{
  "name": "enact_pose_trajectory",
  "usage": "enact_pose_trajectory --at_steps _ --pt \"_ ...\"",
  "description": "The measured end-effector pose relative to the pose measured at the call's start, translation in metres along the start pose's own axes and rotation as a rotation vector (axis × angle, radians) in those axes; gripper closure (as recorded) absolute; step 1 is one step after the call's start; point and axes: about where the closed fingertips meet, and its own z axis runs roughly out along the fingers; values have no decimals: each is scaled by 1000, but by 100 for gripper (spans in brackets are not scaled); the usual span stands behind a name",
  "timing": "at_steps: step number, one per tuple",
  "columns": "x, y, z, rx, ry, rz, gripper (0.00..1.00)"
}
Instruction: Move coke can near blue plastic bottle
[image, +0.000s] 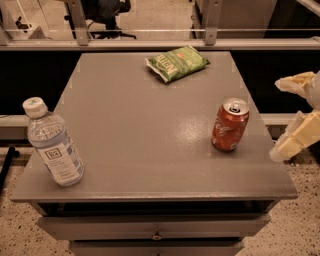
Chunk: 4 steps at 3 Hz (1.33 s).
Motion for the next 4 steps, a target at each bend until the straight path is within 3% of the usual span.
enact_pose_trajectory --at_steps 1,2,3,4 --pt "-4 6 26 -24 -202 37 0" --pt "-21 12 51 -30 -369 32 0" --pt "-36 13 76 -36 -493 29 0" --pt "-45 12 96 -29 -564 40 16"
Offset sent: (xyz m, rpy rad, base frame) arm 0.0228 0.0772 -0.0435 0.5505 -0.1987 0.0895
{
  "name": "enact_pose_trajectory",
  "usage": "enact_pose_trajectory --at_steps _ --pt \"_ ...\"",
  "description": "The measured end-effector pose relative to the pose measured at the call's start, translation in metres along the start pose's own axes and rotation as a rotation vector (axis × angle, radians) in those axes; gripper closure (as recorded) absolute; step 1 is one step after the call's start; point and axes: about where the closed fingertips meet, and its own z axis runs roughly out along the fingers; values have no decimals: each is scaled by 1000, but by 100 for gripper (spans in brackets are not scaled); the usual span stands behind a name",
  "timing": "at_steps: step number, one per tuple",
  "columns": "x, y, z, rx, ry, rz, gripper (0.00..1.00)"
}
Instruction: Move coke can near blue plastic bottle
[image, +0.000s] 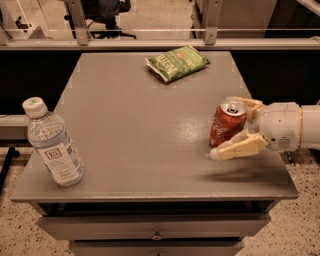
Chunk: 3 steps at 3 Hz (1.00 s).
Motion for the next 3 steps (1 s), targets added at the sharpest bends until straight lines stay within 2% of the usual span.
enact_pose_trajectory --at_steps 1,2,3 --pt "1 -9 3 36 -39 4 48" --pt "-20 -25 -15 99 -41 -1 70" --pt "-69 -43 -47 170 8 -37 95"
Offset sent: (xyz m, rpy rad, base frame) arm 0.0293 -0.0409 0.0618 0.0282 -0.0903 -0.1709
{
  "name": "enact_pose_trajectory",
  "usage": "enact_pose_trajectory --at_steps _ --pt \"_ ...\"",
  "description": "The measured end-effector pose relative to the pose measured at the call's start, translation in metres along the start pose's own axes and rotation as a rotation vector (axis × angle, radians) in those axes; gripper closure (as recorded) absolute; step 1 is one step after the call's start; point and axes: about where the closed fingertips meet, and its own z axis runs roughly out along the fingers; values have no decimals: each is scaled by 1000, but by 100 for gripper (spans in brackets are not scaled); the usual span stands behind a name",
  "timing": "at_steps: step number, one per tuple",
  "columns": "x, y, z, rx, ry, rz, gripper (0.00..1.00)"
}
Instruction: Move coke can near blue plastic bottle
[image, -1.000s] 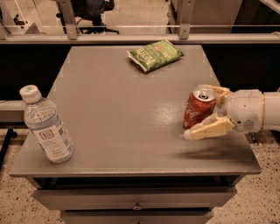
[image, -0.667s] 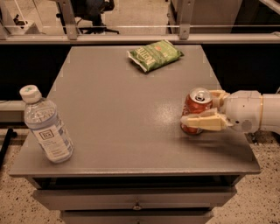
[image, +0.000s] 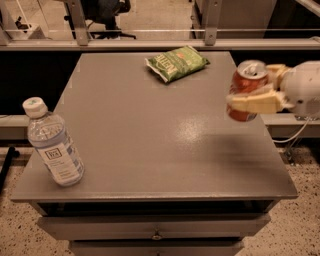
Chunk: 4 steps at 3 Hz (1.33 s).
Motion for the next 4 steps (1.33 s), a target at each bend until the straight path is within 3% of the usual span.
enact_pose_trajectory --at_steps 2,3,4 --pt "-10 -5 -7 19 2 30 100" --pt "5 8 20 10 -26 48 100" --pt "16 29 74 -30 -74 69 100"
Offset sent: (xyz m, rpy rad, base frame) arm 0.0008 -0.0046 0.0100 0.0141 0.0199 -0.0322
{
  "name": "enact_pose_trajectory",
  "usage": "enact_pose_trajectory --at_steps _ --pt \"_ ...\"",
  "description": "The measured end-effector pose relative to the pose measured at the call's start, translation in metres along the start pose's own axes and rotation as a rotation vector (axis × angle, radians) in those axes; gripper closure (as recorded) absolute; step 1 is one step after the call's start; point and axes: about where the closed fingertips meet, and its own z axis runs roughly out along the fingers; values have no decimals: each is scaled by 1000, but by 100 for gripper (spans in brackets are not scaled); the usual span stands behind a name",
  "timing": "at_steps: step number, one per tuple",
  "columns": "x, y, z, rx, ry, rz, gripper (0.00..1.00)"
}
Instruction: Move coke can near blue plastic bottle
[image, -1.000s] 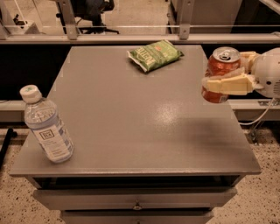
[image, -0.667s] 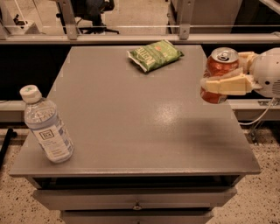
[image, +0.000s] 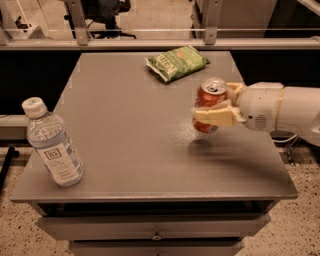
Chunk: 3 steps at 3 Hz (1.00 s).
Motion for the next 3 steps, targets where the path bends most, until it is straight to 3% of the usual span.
enact_pose_trajectory --at_steps 1,2,3 --pt "-1 21 47 -17 -40 25 100" --pt "-1 21 47 -17 -41 25 100" --pt "-15 55 66 -82 -67 24 100"
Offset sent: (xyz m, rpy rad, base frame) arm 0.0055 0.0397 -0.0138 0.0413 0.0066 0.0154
